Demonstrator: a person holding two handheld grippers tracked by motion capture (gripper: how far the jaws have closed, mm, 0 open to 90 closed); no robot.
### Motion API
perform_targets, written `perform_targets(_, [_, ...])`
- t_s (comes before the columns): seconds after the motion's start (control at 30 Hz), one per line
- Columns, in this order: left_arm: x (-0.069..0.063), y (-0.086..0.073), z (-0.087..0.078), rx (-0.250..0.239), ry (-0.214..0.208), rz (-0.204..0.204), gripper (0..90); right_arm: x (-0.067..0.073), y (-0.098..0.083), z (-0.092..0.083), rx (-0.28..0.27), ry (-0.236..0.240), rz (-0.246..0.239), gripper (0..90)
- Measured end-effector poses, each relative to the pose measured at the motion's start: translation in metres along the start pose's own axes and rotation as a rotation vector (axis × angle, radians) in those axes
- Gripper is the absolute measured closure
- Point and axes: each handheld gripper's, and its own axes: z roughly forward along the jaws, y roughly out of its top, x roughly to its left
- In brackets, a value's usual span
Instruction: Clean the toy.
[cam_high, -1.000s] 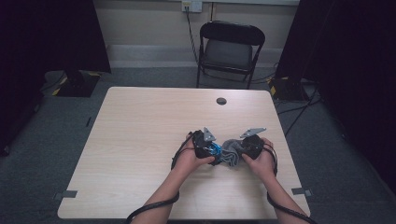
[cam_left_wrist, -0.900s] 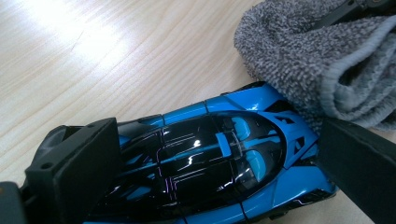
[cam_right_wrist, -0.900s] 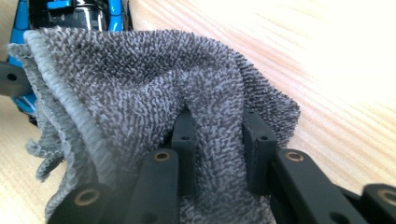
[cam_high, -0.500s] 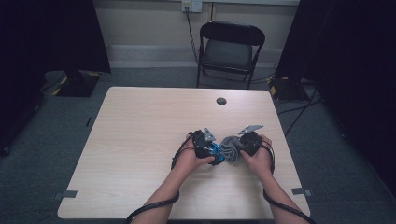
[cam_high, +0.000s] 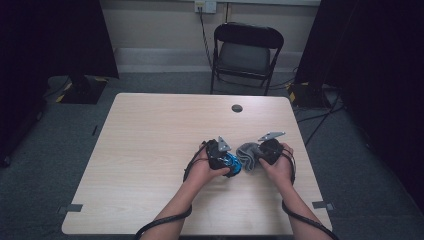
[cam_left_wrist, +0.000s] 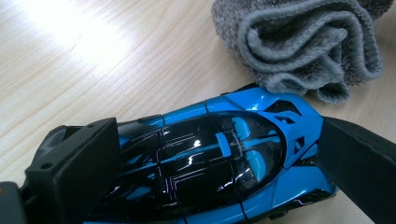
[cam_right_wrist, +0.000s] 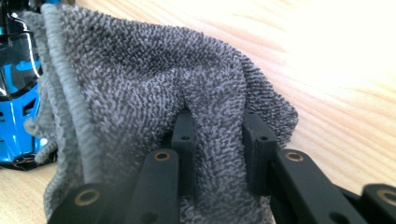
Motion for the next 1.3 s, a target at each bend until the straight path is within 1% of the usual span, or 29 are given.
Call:
perform_targets(0.1, [0.000,0.000,0.000,0.001,0.000,-0.001,0.0,-0.003,-0.002,-0.003,-0.010,-0.005,0.002,70.6])
perform_targets(0.27, [0.000,0.000,0.000,-0.001,0.000,0.001,0.0,-0.008,-0.006,-0.010,-0.036,0.008,0.029,70.5])
perform_targets(0.37, [0.000,0.000,0.000,-0.002,0.000,0.000,0.0,-0.010,-0.009,-0.016,-0.050,0.010,0.022,70.5])
perform_targets(0.5, [0.000,0.000,0.000,0.000,0.000,0.000,0.0,-0.010,-0.013,-0.027,-0.074,0.026,0.012,70.5])
perform_targets(0.6, [0.000,0.000,0.000,-0.001,-0.001,0.002,0.0,-0.010,-0.018,-0.035,-0.089,0.046,0.020,70.6])
perform_targets(0.73, [0.000,0.000,0.000,0.000,-0.002,0.001,0.0,-0.008,-0.025,-0.047,-0.098,0.069,0.010,70.6])
perform_targets(0.77, [0.000,0.000,0.000,0.001,-0.003,0.002,0.0,-0.007,-0.028,-0.050,-0.107,0.082,0.002,70.6])
perform_targets(0.9, [0.000,0.001,0.000,0.007,-0.005,0.003,0.0,-0.002,-0.037,-0.061,-0.121,0.109,-0.018,70.6])
perform_targets(0.97, [0.000,0.001,0.000,0.007,-0.004,0.003,0.0,0.001,-0.041,-0.068,-0.137,0.128,-0.023,70.6])
perform_targets(1.07, [0.000,0.001,0.000,0.010,-0.005,0.003,0.0,0.005,-0.047,-0.076,-0.141,0.149,-0.034,70.6])
perform_targets(1.17, [0.000,0.001,0.000,0.009,-0.006,0.002,0.0,0.014,-0.051,-0.081,-0.144,0.173,-0.057,70.6])
perform_targets(1.3, [-0.001,0.002,0.000,0.007,-0.006,-0.004,0.0,0.031,-0.056,-0.084,-0.142,0.216,-0.098,70.6])
